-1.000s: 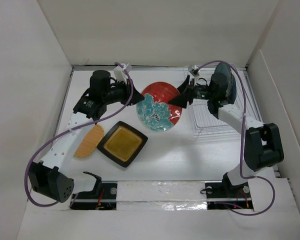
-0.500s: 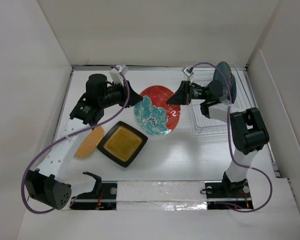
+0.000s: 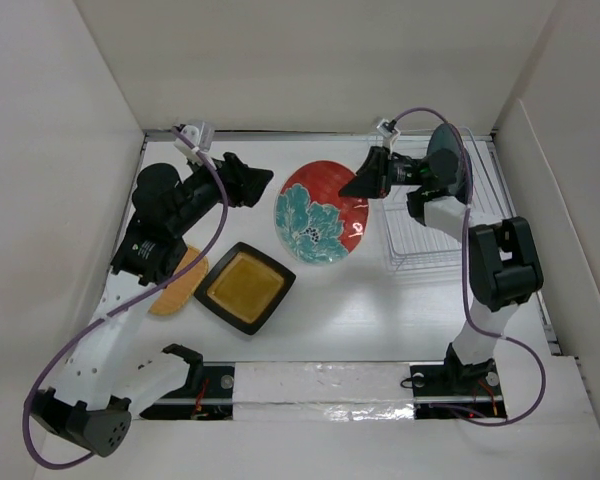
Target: Load the plates into the dish rack
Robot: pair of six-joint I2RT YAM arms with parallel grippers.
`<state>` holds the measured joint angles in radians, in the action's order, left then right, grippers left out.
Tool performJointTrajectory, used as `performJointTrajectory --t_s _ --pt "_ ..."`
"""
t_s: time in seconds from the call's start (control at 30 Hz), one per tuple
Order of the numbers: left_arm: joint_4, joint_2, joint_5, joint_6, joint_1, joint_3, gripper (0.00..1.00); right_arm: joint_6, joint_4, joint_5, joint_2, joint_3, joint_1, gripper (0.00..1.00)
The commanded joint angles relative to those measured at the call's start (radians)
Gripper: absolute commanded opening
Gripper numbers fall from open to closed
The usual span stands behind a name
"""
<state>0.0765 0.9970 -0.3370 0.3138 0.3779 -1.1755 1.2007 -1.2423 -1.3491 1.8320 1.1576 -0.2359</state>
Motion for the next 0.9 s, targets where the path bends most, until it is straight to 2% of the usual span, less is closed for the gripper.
performJointTrajectory --t_s 0.0,0.03,0.07,0.1,0.17,0.23,0.27,0.33,0.37,0.4,0.47,0.53,0.57,0.77,0.87 --pt "-0.053 -0.041 0.116 -0.01 -0.002 0.022 0.6 -0.227 0.042 0.1 -0.149 0.123 -0.011 0.0" --pt "-0.053 -0.044 0.113 -0.012 -0.002 0.023 0.6 -0.3 0.146 0.126 -0.186 0.137 -0.011 0.0" --pt "-0.055 -0.046 0.11 -0.012 -0.002 0.027 0.6 -0.379 0.337 0.143 -0.204 0.148 -0.011 0.0" --pt "-0.055 -0.044 0.113 -0.012 -0.002 0.028 0.6 -0.514 0.416 0.165 -0.22 0.172 -0.02 0.0" --pt "-0.041 -0.041 0.13 -0.018 -0.002 0.02 0.6 -0.585 0.545 0.205 -0.237 0.194 -0.02 0.0" --pt "-0.04 -0.05 0.156 -0.019 -0.002 0.027 0.6 -0.612 0.581 0.237 -0.234 0.223 -0.01 0.0" --pt "-0.043 -0.055 0.162 -0.019 -0.002 0.03 0.61 -0.628 0.665 0.26 -0.237 0.231 0.0 0.0" --pt "-0.038 -0.069 0.19 -0.027 -0.002 0.036 0.61 -0.749 0.791 0.333 -0.27 0.263 0.013 0.0" --pt "-0.035 -0.073 0.197 -0.03 -0.002 0.037 0.61 -0.807 0.948 0.449 -0.283 0.281 0.014 0.0" --pt "-0.037 -0.087 0.204 -0.028 -0.002 0.051 0.61 -0.914 1.019 0.519 -0.307 0.303 0.014 0.0" --pt "-0.05 -0.101 0.199 -0.027 -0.002 0.068 0.6 -0.969 1.134 0.696 -0.335 0.338 0.026 0.0" --pt "-0.049 -0.115 0.199 -0.027 -0.002 0.086 0.59 -1.009 1.175 0.801 -0.378 0.346 0.036 0.0" --pt "-0.047 -0.12 0.194 -0.027 -0.002 0.094 0.59 -1.017 1.202 0.914 -0.39 0.347 0.05 0.0" --pt "-0.061 -0.146 0.158 -0.022 -0.002 0.178 0.57 -1.079 1.241 1.33 -0.481 0.338 0.072 0.0" --pt "-0.07 -0.143 0.144 -0.024 -0.002 0.215 0.57 -1.133 1.277 1.479 -0.485 0.366 0.072 0.0"
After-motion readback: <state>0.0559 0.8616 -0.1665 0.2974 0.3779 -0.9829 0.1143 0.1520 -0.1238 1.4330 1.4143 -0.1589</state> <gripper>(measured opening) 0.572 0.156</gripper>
